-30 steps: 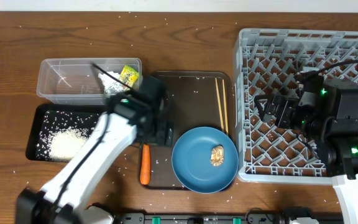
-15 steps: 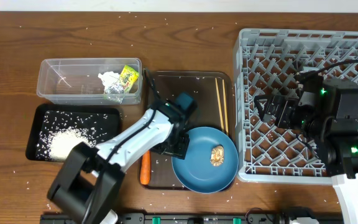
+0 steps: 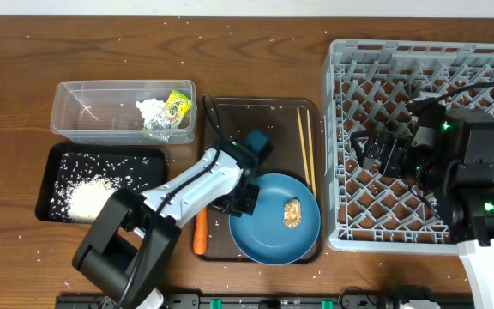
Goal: Sort waste into correct bins and load items into the dishwasher rack
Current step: 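Grasp the rim of the blue plate with the left gripper, then lift the blue plate and tip its food into the clear bin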
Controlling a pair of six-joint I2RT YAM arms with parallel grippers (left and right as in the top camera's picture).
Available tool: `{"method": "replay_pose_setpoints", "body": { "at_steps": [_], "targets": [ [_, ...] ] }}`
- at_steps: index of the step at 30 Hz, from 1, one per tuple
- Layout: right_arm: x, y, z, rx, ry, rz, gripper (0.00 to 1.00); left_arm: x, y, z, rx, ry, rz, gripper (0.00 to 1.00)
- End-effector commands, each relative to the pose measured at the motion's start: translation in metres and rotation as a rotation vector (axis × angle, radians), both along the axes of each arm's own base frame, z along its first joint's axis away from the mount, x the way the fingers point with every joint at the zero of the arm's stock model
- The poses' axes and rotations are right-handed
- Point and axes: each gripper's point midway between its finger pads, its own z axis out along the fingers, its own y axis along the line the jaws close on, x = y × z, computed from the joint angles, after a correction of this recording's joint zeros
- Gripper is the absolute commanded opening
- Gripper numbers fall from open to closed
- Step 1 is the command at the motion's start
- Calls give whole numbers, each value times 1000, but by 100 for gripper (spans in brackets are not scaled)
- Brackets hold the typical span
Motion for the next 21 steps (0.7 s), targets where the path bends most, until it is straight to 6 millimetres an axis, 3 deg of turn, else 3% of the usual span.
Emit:
{"method": "replay_pose_setpoints", "body": {
  "at_steps": [1, 6, 12, 21],
  "targets": [
    [1, -2, 2, 14, 2, -14, 99, 12, 15, -2, 67, -50, 7, 6],
    [0, -2, 1, 14, 6, -14, 99, 29, 28, 18, 66, -69, 77, 6],
    [0, -2, 1, 14, 7, -14, 99, 53, 78, 80, 132, -190, 220, 6],
    [1, -2, 2, 15, 2, -14, 99, 33, 165, 149, 107, -318, 541, 6]
  ]
}}
